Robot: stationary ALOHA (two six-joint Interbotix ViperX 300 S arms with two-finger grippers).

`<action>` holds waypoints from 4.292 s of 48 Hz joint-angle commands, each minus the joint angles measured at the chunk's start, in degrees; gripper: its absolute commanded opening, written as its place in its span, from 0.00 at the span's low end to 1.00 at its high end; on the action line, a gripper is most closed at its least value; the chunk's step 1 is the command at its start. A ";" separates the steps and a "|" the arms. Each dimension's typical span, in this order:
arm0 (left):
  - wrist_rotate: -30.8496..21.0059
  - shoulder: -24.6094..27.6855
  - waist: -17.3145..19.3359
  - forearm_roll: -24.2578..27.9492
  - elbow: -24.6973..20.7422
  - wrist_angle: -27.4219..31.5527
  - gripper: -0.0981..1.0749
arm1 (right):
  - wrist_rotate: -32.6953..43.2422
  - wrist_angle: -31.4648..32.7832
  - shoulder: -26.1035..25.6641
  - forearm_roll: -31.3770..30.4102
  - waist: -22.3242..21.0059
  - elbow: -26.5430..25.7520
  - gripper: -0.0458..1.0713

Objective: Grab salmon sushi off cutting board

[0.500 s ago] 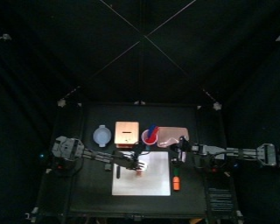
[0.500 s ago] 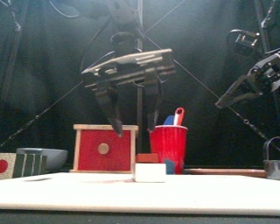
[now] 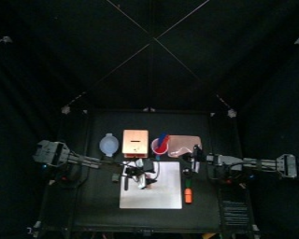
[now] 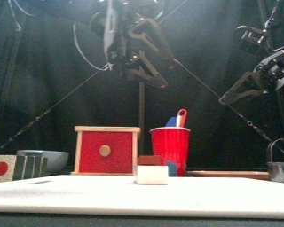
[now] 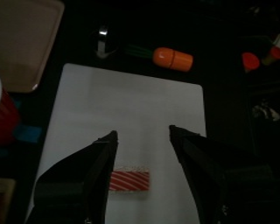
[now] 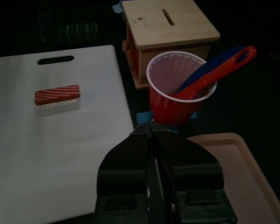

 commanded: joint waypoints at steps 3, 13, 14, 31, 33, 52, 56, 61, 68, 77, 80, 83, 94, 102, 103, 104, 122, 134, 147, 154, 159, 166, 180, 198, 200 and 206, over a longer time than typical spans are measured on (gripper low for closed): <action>6.33 -7.12 2.55 0.00 9.93 -18.54 0.81 | 0.09 -0.62 -0.09 1.32 0.09 -2.64 0.06; 13.18 -16.79 5.27 -4.92 22.41 -24.79 0.82 | -0.09 -7.21 -0.26 0.26 6.42 -5.45 0.06; 13.54 -17.40 5.62 -4.92 22.94 -24.79 0.82 | -0.09 -7.56 -0.18 0.00 6.94 -5.63 0.06; 15.56 -23.12 8.88 -7.03 25.93 -24.70 0.82 | 0.00 -9.05 3.34 -0.18 9.49 -7.47 0.06; 15.56 -23.12 8.88 -7.12 26.02 -24.70 0.82 | 0.00 -9.14 3.43 -0.09 9.40 -7.47 0.06; 15.56 -23.20 9.84 -8.70 26.37 -24.70 0.82 | -0.09 -9.14 3.87 -0.35 8.61 -6.77 0.06; 15.56 -23.20 9.84 -8.61 26.37 -24.87 0.82 | -0.09 -9.14 3.87 -0.53 8.44 -6.77 0.06; 15.38 -23.38 9.76 -8.70 26.10 -25.40 0.82 | 0.00 -9.05 4.22 -0.44 8.44 -7.03 0.06; 14.85 -23.64 9.49 -10.55 25.49 -26.37 0.81 | 0.00 -8.61 4.57 -0.26 8.61 -7.38 0.06; 14.94 -19.69 5.54 -32.34 19.86 -22.59 0.81 | 0.00 -8.44 4.75 -0.53 8.53 -7.38 0.06; 15.38 -16.44 4.75 -41.04 16.26 -16.52 0.81 | 0.00 -8.44 4.92 -0.53 8.53 -7.21 0.06; 16.87 -12.57 4.75 -45.09 12.66 -8.70 0.81 | 0.00 -8.35 5.19 -0.53 8.53 -7.21 0.06; 18.81 -0.62 5.01 -53.53 -1.58 14.85 0.81 | -0.09 -8.00 6.15 -0.53 8.09 -7.12 0.06; 17.58 4.48 6.50 -68.12 -4.31 21.36 0.81 | -0.18 -6.15 6.24 -0.53 8.09 -6.86 0.06; 17.58 5.19 6.50 -69.87 -4.39 21.36 0.81 | -0.18 -5.98 6.15 -0.62 8.09 -6.86 0.06; 17.58 5.71 6.59 -71.37 -4.48 21.36 0.81 | -0.09 -5.63 6.24 -0.53 8.09 -6.77 0.06; 17.49 9.14 9.05 -78.49 -6.50 28.12 0.77 | -0.70 -2.90 6.24 -0.97 8.00 -5.71 0.06; 0.18 14.06 12.48 -50.45 -18.46 57.57 0.65 | -0.26 -2.81 6.24 -1.67 7.91 -5.71 0.06; -28.48 19.60 6.68 -28.74 -28.21 61.08 0.67 | -0.26 -2.81 6.24 -1.67 7.38 -5.63 0.06; -38.14 21.97 4.66 -28.65 -28.48 59.24 0.80 | -0.26 -2.64 6.24 -2.11 7.12 -5.45 0.06; -45.26 22.68 3.43 -26.63 -29.36 58.27 0.92 | -0.26 -2.46 6.15 -2.20 7.12 -4.92 0.06; -57.57 25.49 1.49 -19.51 -32.08 56.87 0.96 | -0.26 -2.46 5.80 -2.20 7.12 -4.22 0.06; -73.74 29.97 -3.60 -13.97 -36.74 59.33 0.96 | -0.26 -2.20 5.63 -2.20 6.06 -2.99 0.06; -75.50 33.22 -3.52 -10.63 -39.29 61.61 0.96 | -0.18 -2.20 5.27 -2.20 6.06 -1.49 0.06; -75.50 33.40 -3.52 -10.72 -39.38 61.61 0.96 | -0.18 -2.20 5.10 -2.20 6.06 -1.32 0.06; -76.29 34.89 -3.60 -10.46 -41.31 61.87 0.96 | -0.26 -2.11 4.57 -2.20 6.06 -0.79 0.06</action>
